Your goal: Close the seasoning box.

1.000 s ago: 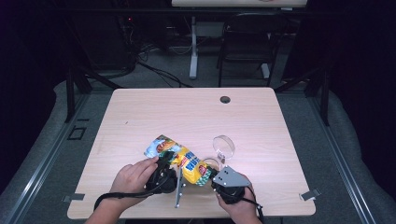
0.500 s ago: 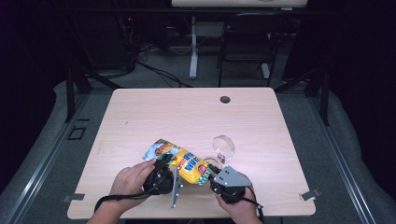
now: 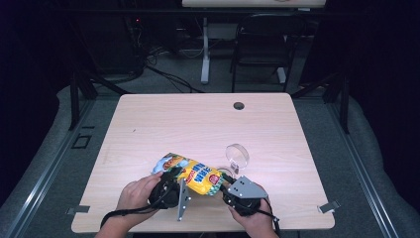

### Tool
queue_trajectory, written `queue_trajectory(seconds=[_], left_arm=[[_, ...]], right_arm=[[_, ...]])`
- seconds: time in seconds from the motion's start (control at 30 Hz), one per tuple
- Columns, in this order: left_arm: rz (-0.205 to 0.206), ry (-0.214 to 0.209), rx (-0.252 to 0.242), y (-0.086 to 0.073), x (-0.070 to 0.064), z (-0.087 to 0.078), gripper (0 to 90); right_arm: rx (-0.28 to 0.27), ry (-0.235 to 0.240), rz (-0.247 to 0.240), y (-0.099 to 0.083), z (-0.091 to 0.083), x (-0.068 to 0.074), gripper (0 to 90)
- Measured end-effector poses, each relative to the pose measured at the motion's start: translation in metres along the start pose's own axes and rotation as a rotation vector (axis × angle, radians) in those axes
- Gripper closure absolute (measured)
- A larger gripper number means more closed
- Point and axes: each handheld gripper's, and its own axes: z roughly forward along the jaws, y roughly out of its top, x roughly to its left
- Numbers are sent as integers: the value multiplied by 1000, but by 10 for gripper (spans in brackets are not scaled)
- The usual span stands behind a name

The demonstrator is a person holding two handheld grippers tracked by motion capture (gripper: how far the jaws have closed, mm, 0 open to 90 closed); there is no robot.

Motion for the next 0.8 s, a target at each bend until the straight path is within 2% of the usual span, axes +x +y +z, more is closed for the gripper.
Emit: queue_trajectory(seconds=[0.13,0.4,0.73,0.77,0.8], left_arm=[[-18,-22,-14,-3,-1,2,863],[-29,-33,-23,-7,-4,2,865],[-112,-79,-43,-16,-9,9,859],[-105,-79,-38,-16,-9,9,859],[-123,-84,-46,-17,-10,10,859]], right_arm=[[-6,-5,1,0,0,0,668],[-11,-10,3,0,0,0,657],[-22,-12,5,3,0,1,657],[-24,-10,7,3,0,1,657],[-25,-10,7,3,0,1,657]])
